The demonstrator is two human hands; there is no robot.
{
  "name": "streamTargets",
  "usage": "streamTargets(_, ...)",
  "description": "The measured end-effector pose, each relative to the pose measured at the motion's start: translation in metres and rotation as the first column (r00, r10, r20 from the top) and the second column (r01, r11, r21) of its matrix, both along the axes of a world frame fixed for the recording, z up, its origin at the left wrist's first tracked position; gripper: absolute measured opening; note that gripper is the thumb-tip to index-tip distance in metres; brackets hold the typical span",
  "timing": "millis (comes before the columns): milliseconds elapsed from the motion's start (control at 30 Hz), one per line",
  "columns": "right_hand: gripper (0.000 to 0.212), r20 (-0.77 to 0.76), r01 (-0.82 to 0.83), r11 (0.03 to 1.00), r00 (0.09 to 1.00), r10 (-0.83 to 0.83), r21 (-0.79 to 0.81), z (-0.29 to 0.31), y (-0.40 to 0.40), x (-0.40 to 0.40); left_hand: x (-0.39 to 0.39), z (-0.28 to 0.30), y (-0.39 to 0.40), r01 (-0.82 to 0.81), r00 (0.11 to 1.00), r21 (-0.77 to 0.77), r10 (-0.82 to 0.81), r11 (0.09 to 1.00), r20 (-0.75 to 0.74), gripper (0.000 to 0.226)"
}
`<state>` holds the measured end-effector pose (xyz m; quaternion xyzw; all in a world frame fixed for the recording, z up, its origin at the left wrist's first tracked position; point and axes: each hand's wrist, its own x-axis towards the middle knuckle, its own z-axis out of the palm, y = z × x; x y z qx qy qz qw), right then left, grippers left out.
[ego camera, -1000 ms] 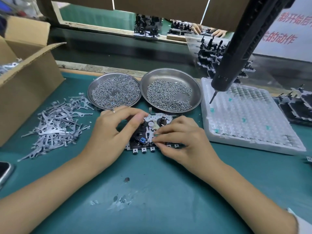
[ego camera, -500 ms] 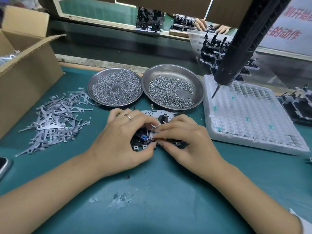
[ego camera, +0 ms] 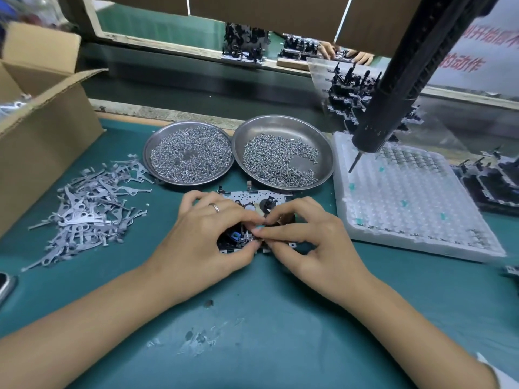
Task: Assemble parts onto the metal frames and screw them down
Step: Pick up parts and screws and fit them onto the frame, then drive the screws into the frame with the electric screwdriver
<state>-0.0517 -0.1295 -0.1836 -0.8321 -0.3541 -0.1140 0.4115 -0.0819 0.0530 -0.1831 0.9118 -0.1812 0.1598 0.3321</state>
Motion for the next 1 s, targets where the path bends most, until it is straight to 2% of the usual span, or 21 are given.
streamTargets(100,0.014,0.132,0.167,0.967,0.972,-0.193,0.191,0.010,-0.005,0.001,0.000,0.000,0.000,-0.005,1.000,-0.023,0.005,1.000,-0.003,0.024)
streamTargets(167,0.011,0.188,0.301,0.862,0.896,-0.402,0.408,0.025,-0.011,0.007,0.001,0.000,0.000,-0.013,1.000,-0.056,0.012,0.998,-0.016,0.022)
streamTargets(200,0.015,0.175,0.351,0.789,0.853,-0.492,0.504,0.034,-0.015,0.013,0.001,0.000,0.000,-0.014,1.000,-0.068,0.012,0.998,-0.022,0.022)
streamTargets(267,0.038,0.108,0.412,0.692,0.811,-0.575,0.593,0.056,-0.022,0.028,0.002,0.000,0.000,-0.018,0.999,-0.091,0.015,0.996,-0.040,0.022)
streamTargets(367,0.067,0.006,0.372,0.709,0.884,-0.468,0.599,0.086,-0.018,0.046,0.001,-0.001,0.000,-0.026,0.998,-0.118,0.019,0.993,-0.057,0.021)
streamTargets(467,0.072,0.003,0.301,0.709,0.920,-0.392,0.637,0.100,-0.005,0.055,0.001,-0.001,-0.001,-0.025,0.998,-0.129,0.017,0.991,-0.061,0.021)
streamTargets(700,0.060,-0.064,0.225,0.656,0.963,-0.260,0.720,0.103,0.027,0.052,0.003,-0.006,0.000,-0.013,0.999,-0.178,0.006,0.984,-0.039,0.025)
streamTargets(867,0.022,-0.095,0.083,0.620,0.995,-0.013,0.780,0.086,0.048,0.029,0.006,-0.005,0.000,0.002,0.999,-0.200,-0.009,0.980,-0.036,0.026)
streamTargets(1000,0.021,-0.099,0.001,0.554,0.984,0.148,0.833,0.072,0.060,0.015,0.007,-0.005,0.000,0.007,1.000,-0.160,-0.008,0.987,-0.005,0.028)
